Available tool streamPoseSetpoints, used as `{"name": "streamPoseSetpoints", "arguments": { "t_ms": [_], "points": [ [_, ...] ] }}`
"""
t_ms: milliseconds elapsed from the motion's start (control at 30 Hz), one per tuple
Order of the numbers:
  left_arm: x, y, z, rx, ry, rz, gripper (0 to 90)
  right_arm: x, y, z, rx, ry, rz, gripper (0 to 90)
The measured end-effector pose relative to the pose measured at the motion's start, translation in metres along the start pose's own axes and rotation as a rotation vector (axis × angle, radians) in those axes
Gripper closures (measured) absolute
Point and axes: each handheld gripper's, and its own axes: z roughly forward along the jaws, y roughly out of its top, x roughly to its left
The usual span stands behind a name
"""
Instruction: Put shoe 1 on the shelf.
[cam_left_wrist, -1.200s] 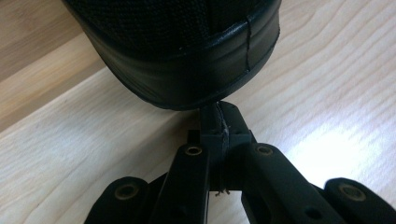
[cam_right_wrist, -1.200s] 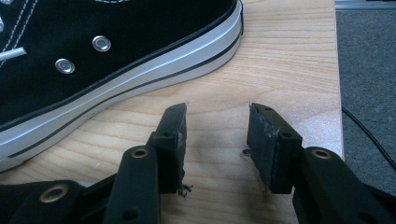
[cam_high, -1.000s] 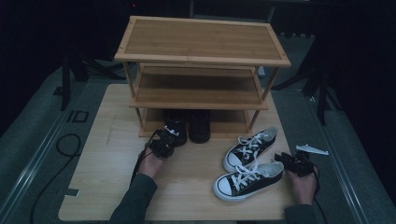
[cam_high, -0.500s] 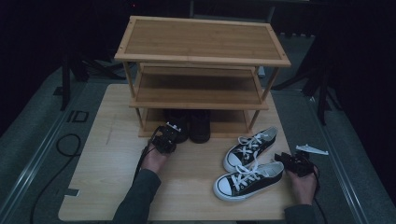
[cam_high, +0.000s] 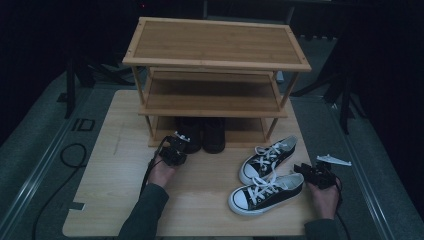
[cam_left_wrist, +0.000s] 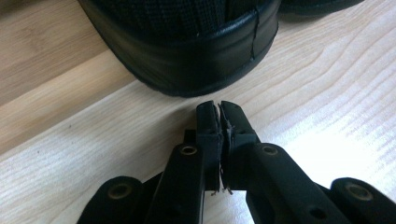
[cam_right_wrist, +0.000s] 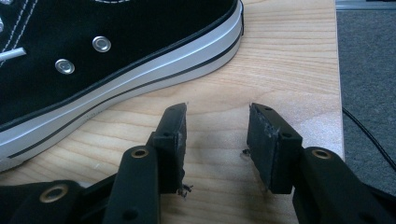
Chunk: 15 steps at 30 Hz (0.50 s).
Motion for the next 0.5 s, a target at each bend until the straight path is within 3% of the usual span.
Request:
{"name": "streamPoseSetpoints", "arguments": {
  "t_ms": [500],
  "points": [
    [-0.005, -0.015, -0.011, -0.028, -0.03, 0.019, 73.7, 0.0, 0.0, 0.0, 0.0, -0.002, -0.002, 57.2]
  ]
}}
